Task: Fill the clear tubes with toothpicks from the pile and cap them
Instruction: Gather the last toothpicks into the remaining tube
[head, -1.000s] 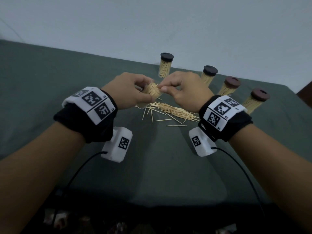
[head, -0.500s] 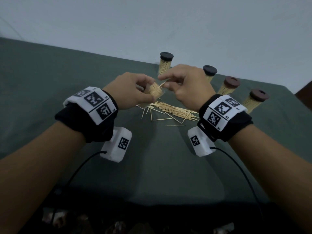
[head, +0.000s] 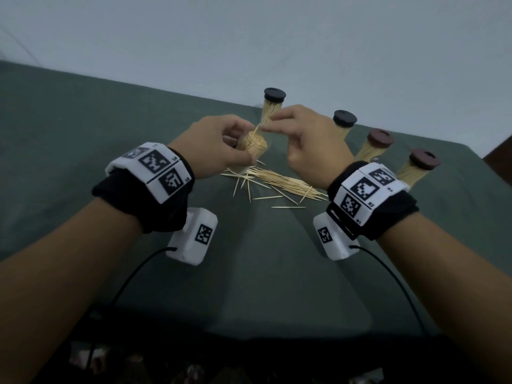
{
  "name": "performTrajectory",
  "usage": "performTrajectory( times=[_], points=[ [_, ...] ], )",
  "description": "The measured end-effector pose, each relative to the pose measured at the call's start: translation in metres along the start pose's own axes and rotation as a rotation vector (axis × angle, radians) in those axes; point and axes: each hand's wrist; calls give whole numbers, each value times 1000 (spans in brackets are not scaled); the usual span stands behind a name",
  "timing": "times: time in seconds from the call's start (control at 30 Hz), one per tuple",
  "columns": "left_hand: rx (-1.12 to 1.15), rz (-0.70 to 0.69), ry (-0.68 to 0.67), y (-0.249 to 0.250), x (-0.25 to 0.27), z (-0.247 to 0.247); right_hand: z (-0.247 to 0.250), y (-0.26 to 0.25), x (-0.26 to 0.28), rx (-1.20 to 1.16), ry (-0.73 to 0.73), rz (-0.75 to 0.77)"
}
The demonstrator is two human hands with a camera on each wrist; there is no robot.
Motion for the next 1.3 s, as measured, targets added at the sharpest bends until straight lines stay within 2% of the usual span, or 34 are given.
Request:
performTrajectory(
  times=[0.1, 0.2, 0.3, 0.37, 0.53, 0.6, 0.67, 1.03, 1.17, 1.3],
  points=[
    [-1, -6, -10, 0, 1, -1, -2, 2, 4, 45, -188, 12],
    [-16, 2, -14, -1, 0, -2, 4, 5, 6, -37, -133, -21],
    [-40, 3, -3, -2, -1, -1, 20, 6, 7, -149, -96, -116],
    [-63, 6, -8, -3, -2, 0, 32, 10, 9, -98, -219, -198],
    [-85, 24, -11, -5, -2, 1, 45, 22, 26, 263, -697, -472],
    [-84, 28, -16, -4, -2, 0, 40, 22, 29, 306, -812, -552],
    [-96, 27, -21, -3, -2, 0, 33, 22, 30, 330, -868, -566],
    [-108, 22, -3, -5, -2, 6, -5, 16, 11, 152, -618, -460],
    [-96, 25, 17, -6, -3, 9, -7, 15, 3, 120, -629, -397],
    [-102, 26, 26, -3, -3, 12, 6, 30, -10, 197, -608, -440]
  ],
)
Point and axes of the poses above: each hand's wrist, its own x-axis away from the middle knuckle, its own z-axis out of the back of the hand, y = z × x, and after that the axes turned 6 degrees about z, right-handed
